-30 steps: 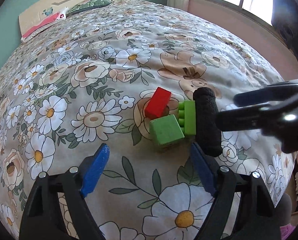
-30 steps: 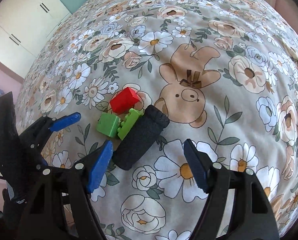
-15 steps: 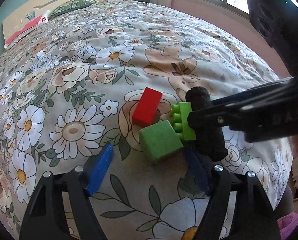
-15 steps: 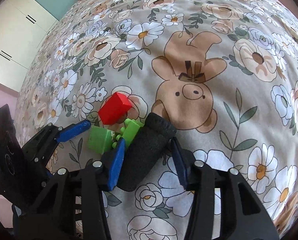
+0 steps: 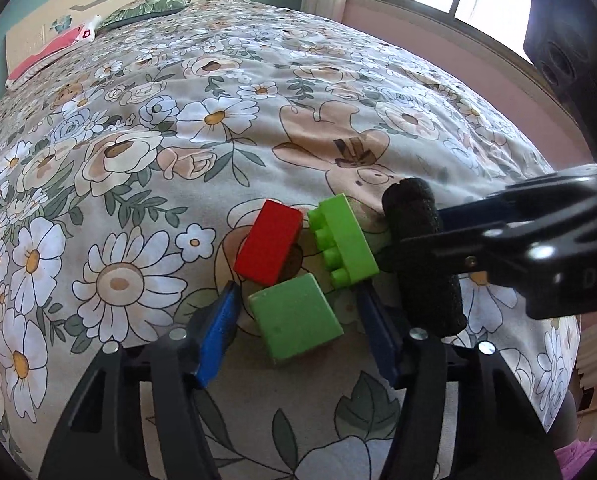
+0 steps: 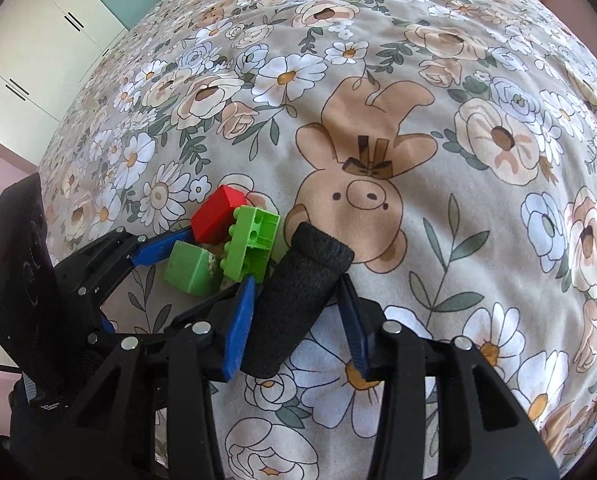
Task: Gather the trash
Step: 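Grasp the green block with the left tool while the right tool grasps the black foam tube, then carry the green block with the left tool while the right tool carries the tube to the wastebasket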
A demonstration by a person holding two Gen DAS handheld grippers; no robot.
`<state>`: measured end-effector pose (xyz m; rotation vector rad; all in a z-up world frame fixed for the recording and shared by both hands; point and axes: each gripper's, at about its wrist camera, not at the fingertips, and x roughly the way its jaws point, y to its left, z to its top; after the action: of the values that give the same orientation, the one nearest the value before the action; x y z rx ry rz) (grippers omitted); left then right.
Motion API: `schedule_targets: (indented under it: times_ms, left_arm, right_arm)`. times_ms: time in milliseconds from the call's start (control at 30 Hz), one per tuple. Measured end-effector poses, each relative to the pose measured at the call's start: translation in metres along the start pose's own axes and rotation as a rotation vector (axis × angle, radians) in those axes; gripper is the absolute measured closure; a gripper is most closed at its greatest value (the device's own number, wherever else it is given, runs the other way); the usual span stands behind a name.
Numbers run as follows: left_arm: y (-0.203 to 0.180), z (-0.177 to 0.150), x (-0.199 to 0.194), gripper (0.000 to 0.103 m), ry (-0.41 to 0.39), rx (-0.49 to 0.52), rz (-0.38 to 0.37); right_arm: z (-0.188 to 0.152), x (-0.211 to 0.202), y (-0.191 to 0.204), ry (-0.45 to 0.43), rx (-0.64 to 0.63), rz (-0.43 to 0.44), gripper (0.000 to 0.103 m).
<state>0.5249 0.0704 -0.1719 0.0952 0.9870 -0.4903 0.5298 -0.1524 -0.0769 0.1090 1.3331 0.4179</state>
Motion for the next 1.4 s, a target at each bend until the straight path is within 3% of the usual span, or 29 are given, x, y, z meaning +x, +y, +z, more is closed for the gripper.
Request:
schedule_targets:
  times_ms: [133,233,467,700,933,1400]
  left_arm:
    - [0.005,0.0,0.0,0.064,0.011,-0.037,0.014]
    - [0.01,0.001,-0.003,0.064,0.023,-0.088,-0.002]
    - [0.0,-0.002,-0.017,0.064,0.037,-0.099,0.057]
    - [-0.018,0.001,-0.055,0.064,0.016,-0.106,0.114]
    - [-0.044,0.005,-0.11,0.064,-0.031,-0.11,0.184]
    - [-0.106,0.005,-0.244,0.064,-0.158,-0.12,0.321]
  right_arm:
    - [0.0,0.001,-0.001,0.006,-0.006,0.006,0.06]
    - [-0.001,0.001,0.001,0.001,-0.01,0.004,0.061]
    - [-0.006,-0.011,0.001,-0.006,-0.003,0.023,0.061]
    - [-0.014,-0.043,0.01,-0.037,-0.029,0.018,0.062]
    - [-0.031,-0.097,0.027,-0.1,-0.085,0.008,0.062]
    - [-0.083,-0.244,0.072,-0.274,-0.236,-0.038,0.062]
